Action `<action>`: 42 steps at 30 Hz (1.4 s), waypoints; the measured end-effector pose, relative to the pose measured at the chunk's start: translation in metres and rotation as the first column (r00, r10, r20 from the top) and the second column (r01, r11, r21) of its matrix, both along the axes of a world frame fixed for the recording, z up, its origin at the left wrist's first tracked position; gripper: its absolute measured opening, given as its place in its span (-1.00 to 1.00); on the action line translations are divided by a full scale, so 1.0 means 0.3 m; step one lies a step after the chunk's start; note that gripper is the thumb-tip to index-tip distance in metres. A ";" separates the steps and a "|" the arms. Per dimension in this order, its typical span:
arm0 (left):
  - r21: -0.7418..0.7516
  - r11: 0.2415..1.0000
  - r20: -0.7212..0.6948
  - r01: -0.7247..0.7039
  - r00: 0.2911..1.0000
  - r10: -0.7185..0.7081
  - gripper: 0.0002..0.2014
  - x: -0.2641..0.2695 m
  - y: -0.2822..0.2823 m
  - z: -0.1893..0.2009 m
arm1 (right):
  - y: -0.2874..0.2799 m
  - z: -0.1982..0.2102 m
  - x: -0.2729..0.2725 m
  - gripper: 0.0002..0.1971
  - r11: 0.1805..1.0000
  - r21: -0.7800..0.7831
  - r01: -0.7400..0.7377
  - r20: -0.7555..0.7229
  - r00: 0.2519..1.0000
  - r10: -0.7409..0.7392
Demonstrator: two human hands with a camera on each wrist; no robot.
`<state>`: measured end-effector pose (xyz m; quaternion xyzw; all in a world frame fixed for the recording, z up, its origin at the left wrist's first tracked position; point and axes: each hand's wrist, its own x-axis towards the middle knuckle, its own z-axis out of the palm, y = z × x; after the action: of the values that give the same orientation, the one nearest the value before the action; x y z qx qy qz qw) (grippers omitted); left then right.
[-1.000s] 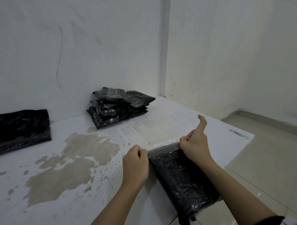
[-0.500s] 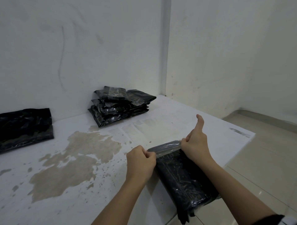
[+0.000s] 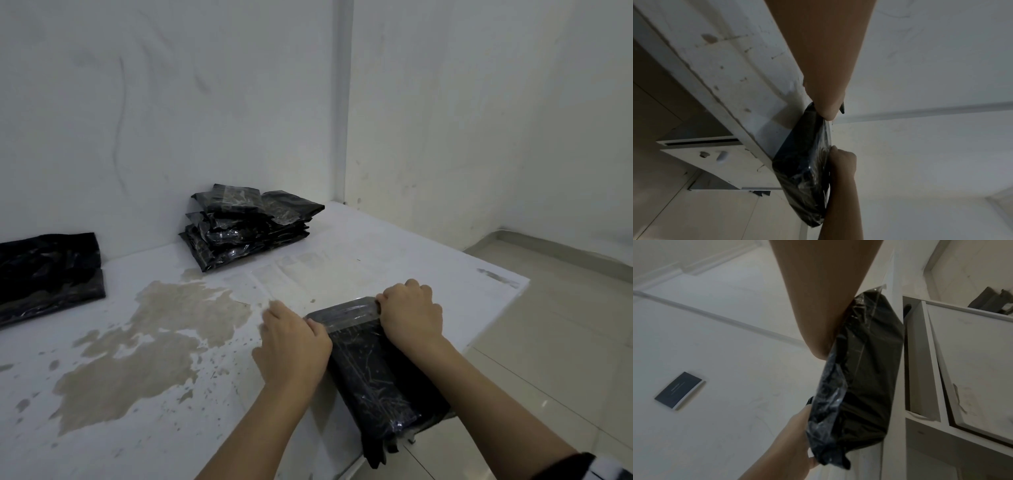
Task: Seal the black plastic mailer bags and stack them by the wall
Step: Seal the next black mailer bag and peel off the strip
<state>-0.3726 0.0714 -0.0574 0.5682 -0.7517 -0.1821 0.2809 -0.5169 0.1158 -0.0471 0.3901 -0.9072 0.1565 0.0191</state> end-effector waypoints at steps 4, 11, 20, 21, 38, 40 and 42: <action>-0.222 0.973 0.129 0.057 0.991 -0.028 -0.69 0.007 0.000 -0.002 | 0.005 -0.006 -0.037 -0.64 0.972 -0.230 0.052 0.272 0.962 0.013; -0.389 0.902 0.330 0.187 0.943 -0.053 -0.90 -0.002 0.003 0.006 | 0.047 -0.031 -0.076 -0.88 0.843 -0.440 0.309 0.659 0.749 0.069; -0.261 0.947 0.403 0.187 0.912 -0.069 -0.63 -0.010 0.002 0.024 | 0.042 0.050 -0.052 -0.78 0.972 -0.217 -0.088 0.373 0.913 0.166; -0.225 0.959 0.380 0.173 0.922 -0.078 -0.59 -0.011 -0.001 0.018 | 0.046 0.043 -0.046 -0.78 0.972 -0.217 -0.094 0.372 0.912 0.172; 0.099 0.993 0.262 0.065 0.961 -0.089 -0.41 -0.035 -0.067 0.034 | 0.002 -0.038 0.004 -0.47 0.982 -0.189 0.009 0.370 0.927 0.063; 0.128 0.990 0.221 0.058 0.972 -0.086 -0.42 -0.032 -0.069 0.025 | 0.001 -0.052 -0.012 -0.51 0.963 -0.265 0.040 0.424 0.902 0.080; 0.144 0.988 0.173 0.055 0.982 -0.080 -0.44 -0.027 -0.070 0.017 | 0.001 -0.056 -0.019 -0.51 0.950 -0.308 0.057 0.433 0.897 0.086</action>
<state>-0.3805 0.0503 -0.0524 0.5746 -0.7782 -0.1916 0.1660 -0.5225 0.1160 -0.0638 0.3434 -0.8484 0.3824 -0.1264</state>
